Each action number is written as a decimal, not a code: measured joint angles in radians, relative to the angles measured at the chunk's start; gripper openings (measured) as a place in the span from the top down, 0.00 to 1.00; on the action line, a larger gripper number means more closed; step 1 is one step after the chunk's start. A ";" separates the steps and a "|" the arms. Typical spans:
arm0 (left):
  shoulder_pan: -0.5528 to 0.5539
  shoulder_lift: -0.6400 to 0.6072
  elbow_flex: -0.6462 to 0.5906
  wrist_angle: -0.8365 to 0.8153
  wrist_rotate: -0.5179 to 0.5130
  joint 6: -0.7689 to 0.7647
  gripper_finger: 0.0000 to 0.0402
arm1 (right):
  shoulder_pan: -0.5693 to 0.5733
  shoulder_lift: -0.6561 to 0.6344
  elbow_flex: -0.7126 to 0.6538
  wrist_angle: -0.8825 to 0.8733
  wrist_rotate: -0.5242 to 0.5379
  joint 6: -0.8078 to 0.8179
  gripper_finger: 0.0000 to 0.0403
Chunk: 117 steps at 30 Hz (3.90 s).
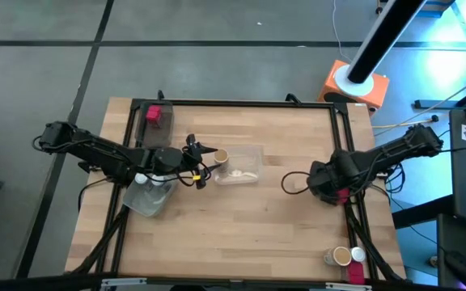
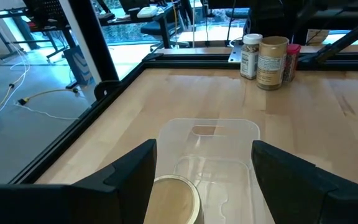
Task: Sort spices by type
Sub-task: Put the top brown seasoning bottle into the transparent bin
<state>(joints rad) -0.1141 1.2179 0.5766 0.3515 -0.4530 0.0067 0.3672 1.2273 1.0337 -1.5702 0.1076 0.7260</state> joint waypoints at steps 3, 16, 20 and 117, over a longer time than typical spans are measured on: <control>0.000 0.000 0.000 0.000 0.000 -0.002 0.39 | -0.001 0.000 -0.026 -0.002 -0.022 0.000 0.03; 0.000 0.000 0.000 0.000 0.000 -0.003 0.39 | -0.001 0.002 -0.033 0.056 0.022 -0.004 0.03; 0.000 0.000 0.000 0.000 0.000 -0.003 0.39 | -0.001 0.002 -0.037 0.059 0.021 -0.021 0.03; 0.001 0.000 0.000 -0.002 0.000 0.013 0.39 | -0.477 0.595 0.565 0.529 0.072 -0.611 0.29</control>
<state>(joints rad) -0.1131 1.2179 0.5766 0.3500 -0.4530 0.0194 -0.1095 1.8228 1.5986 -1.0415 0.1798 0.1147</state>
